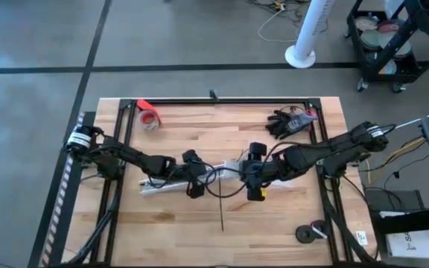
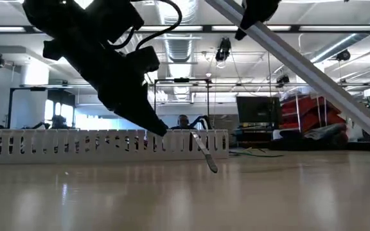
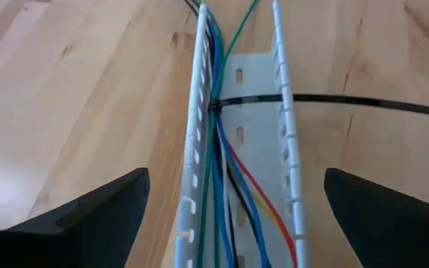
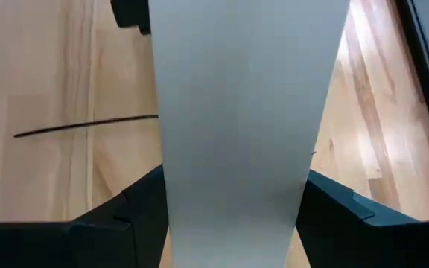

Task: Ziptie cables
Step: Close the cable duct

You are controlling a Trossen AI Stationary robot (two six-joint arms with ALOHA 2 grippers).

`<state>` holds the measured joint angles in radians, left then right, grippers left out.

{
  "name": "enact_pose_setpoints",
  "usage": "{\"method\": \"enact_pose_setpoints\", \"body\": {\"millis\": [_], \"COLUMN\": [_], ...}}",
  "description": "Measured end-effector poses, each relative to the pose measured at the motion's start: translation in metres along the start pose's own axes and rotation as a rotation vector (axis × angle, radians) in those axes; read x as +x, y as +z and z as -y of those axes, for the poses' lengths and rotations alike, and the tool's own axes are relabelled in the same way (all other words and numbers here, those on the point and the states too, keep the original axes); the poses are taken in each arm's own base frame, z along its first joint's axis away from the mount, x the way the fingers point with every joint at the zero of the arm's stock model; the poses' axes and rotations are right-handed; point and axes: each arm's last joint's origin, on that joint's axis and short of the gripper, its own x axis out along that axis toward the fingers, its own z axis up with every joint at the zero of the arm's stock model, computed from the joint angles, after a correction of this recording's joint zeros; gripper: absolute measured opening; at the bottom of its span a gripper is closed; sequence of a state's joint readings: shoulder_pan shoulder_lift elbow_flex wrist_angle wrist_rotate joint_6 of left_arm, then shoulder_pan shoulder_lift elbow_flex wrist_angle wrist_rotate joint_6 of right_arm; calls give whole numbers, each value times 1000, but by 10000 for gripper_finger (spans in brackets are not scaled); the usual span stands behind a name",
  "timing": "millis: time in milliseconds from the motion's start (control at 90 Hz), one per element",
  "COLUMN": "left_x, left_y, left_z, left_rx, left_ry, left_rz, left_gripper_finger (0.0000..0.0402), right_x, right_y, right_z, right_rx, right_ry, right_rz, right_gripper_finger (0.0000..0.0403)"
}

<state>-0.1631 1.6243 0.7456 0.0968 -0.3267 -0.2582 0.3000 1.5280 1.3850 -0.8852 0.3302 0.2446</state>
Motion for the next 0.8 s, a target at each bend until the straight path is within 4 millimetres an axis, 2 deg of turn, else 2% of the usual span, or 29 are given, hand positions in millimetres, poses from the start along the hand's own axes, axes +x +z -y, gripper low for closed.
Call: {"method": "enact_pose_setpoints", "body": {"millis": [100,367,522,622,800], "left_x": [5,33,34,32,29], "left_y": [-5,-24,-23,-24,-27], "left_z": [0,5,10,14,22], "left_rx": [1,0,0,14,36], "left_ry": [-1,-14,-59,-80,-105], "left_rz": [-23,-84,-63,-66,-76], "left_gripper_finger": [389,388,382,349,245], "right_x": [5,16,27,37,64], "right_y": [-5,-13,-18,-19,-24], "right_z": [0,3,4,1,-10], "right_rx": [1,-2,-8,-20,-57], "right_ry": [-4,27,68,99,172], "right_rz": [-20,-73,-133,-173,-278], "right_gripper_finger": [215,215,215,215,215]}}
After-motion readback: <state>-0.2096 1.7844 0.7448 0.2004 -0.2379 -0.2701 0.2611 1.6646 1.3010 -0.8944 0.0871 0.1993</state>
